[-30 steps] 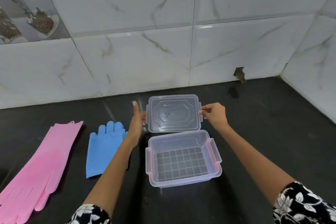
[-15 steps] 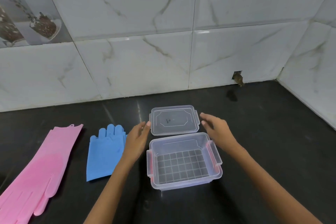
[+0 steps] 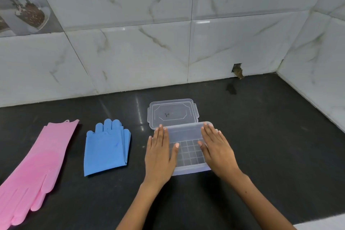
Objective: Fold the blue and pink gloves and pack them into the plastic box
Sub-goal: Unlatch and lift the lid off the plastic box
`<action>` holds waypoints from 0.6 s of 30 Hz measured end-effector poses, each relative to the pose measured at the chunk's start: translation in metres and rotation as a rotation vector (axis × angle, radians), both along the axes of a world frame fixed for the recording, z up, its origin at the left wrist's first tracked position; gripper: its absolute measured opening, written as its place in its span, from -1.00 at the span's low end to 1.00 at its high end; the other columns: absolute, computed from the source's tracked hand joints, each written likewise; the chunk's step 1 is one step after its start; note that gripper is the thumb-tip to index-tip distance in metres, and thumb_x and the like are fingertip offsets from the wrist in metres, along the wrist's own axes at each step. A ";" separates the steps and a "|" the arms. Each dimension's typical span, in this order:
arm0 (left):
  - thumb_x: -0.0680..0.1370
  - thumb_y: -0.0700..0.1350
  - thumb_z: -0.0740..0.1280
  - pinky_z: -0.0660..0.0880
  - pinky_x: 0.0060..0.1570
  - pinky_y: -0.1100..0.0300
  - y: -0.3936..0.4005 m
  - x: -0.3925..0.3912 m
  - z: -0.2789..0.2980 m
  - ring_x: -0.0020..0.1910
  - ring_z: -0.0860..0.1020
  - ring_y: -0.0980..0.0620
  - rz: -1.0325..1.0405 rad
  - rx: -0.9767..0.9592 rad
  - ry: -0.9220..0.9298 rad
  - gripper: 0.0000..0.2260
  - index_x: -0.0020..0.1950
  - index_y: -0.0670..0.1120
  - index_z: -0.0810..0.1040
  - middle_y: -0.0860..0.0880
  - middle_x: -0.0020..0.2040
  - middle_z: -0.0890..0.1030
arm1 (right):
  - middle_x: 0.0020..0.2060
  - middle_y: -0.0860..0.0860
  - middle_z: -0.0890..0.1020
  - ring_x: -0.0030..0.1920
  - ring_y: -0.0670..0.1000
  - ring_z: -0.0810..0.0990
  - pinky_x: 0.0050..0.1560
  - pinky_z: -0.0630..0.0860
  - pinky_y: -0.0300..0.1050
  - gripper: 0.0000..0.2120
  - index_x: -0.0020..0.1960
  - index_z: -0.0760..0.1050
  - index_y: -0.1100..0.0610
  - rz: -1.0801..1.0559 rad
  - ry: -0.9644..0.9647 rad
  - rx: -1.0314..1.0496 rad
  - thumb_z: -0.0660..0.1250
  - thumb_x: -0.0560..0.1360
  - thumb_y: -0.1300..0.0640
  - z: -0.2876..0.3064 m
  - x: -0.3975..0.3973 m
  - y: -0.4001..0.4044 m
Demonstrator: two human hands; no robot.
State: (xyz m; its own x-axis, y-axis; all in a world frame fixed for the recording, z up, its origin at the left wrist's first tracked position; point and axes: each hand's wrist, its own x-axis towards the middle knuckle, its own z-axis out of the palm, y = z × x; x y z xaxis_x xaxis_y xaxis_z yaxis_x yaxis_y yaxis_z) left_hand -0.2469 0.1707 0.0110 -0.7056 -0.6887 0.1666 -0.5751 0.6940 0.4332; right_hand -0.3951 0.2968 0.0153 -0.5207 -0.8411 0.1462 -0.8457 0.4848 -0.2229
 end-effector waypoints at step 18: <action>0.63 0.15 0.01 -0.17 0.47 0.13 0.000 -0.070 0.004 0.55 -0.04 -0.02 -0.065 -0.039 -0.013 -0.41 0.56 -0.13 -0.03 -0.09 0.57 0.00 | 0.54 0.04 0.06 0.53 -0.03 -0.04 0.47 -0.14 -0.13 -0.46 0.51 0.04 0.16 -0.053 0.002 0.024 -0.08 0.63 -0.09 0.001 -0.065 0.003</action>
State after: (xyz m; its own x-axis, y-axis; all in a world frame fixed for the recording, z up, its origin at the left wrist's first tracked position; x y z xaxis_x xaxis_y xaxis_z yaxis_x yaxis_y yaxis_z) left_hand -0.3170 0.1707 0.0149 -0.7507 -0.6348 0.1833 -0.5339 0.7462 0.3976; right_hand -0.4601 0.3000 0.0162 -0.5646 -0.8154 0.1276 -0.8190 0.5344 -0.2089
